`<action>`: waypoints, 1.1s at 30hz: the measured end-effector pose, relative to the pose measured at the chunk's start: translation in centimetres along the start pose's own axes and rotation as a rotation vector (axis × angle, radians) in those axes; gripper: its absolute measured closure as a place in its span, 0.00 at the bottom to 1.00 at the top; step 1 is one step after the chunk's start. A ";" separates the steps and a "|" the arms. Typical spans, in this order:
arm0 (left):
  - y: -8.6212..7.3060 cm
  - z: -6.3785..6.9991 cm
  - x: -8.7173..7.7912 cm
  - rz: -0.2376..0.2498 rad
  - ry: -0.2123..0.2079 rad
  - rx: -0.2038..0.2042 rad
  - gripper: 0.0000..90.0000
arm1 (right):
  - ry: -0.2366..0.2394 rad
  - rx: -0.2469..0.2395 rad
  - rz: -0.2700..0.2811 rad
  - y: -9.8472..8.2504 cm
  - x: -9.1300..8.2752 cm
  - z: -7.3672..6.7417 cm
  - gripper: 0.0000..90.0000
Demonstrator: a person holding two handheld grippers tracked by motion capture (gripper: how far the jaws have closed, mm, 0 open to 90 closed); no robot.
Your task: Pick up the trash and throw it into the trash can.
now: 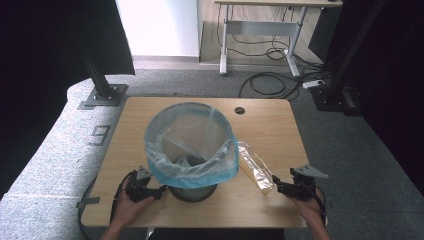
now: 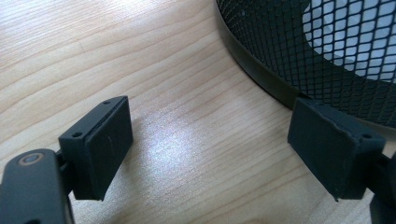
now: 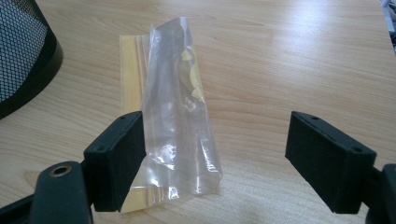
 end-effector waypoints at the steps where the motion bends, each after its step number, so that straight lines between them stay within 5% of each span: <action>1: 0.0 0.0 0.0 0.000 0.000 0.000 0.15 | 0.000 -0.002 -0.001 0.0 0.0 0.0 0.22; 16: 0.0 0.0 0.0 0.000 0.001 0.000 0.15 | 0.002 0.027 -0.009 0.5 0.4 0.0 0.23; 33: 0.0 0.0 0.0 -0.001 0.000 -0.001 0.15 | 0.025 0.006 -0.019 1.3 1.4 -0.7 0.24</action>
Point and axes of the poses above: each handheld gripper's, and its own axes: x roughly forward along the jaws, y roughly out of its top, z roughly to its right, the point moved 6 cm from there along x, roughly forward along the jaws, and after that the axes turned 13 degrees about -x, right-handed, at the moved point
